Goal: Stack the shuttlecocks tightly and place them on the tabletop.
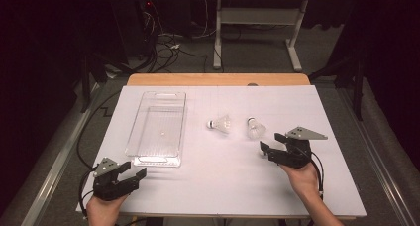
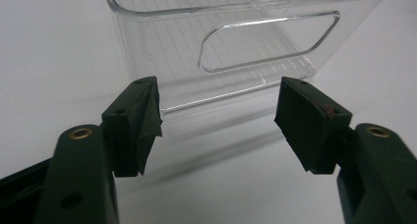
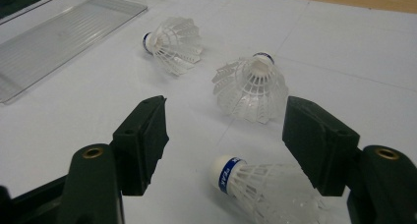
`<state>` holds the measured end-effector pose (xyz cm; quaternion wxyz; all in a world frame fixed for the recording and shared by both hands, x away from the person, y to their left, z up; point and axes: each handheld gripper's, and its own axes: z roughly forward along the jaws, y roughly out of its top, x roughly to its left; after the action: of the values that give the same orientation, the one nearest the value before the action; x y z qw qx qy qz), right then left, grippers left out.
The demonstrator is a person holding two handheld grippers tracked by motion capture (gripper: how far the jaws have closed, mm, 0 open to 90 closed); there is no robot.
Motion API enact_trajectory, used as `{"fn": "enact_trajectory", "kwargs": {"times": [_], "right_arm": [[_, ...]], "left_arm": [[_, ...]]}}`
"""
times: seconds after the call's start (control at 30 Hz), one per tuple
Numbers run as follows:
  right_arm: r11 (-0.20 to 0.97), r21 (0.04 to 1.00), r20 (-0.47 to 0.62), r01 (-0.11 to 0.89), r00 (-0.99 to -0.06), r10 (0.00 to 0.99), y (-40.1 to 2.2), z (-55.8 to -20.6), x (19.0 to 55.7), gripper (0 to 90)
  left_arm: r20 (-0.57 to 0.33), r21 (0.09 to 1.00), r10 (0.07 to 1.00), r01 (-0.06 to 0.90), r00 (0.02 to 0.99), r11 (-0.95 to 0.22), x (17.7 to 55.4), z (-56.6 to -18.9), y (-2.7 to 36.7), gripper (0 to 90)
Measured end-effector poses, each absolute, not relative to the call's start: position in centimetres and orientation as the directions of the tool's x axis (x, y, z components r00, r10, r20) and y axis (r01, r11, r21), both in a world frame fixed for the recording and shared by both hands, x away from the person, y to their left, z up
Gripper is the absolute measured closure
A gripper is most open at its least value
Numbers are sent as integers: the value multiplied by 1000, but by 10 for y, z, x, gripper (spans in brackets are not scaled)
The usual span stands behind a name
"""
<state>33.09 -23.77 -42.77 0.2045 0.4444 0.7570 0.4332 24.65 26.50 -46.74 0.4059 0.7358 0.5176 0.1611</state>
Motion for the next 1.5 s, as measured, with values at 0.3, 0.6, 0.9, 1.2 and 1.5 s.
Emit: {"fn": "enact_trajectory", "kwargs": {"times": [0.3,0.6,0.9,1.2,1.5], "right_arm": [[235,831,75,505,-520,851,-230,-425,340,351],[241,819,79,521,-518,852,-226,-426,346,354],[251,806,82,536,-522,849,-219,-426,350,360],[268,785,80,558,-520,851,-212,-427,358,364],[279,759,75,588,-505,860,-207,-429,365,368]], "left_arm": [[-185,764,890,631,417,-137,247,-467,265,342],[-185,764,888,630,420,-139,246,-467,265,342],[-185,763,886,631,424,-143,247,-467,265,342],[-186,764,885,630,427,-143,247,-467,264,341],[-184,764,884,628,429,-146,247,-467,264,340]]}}
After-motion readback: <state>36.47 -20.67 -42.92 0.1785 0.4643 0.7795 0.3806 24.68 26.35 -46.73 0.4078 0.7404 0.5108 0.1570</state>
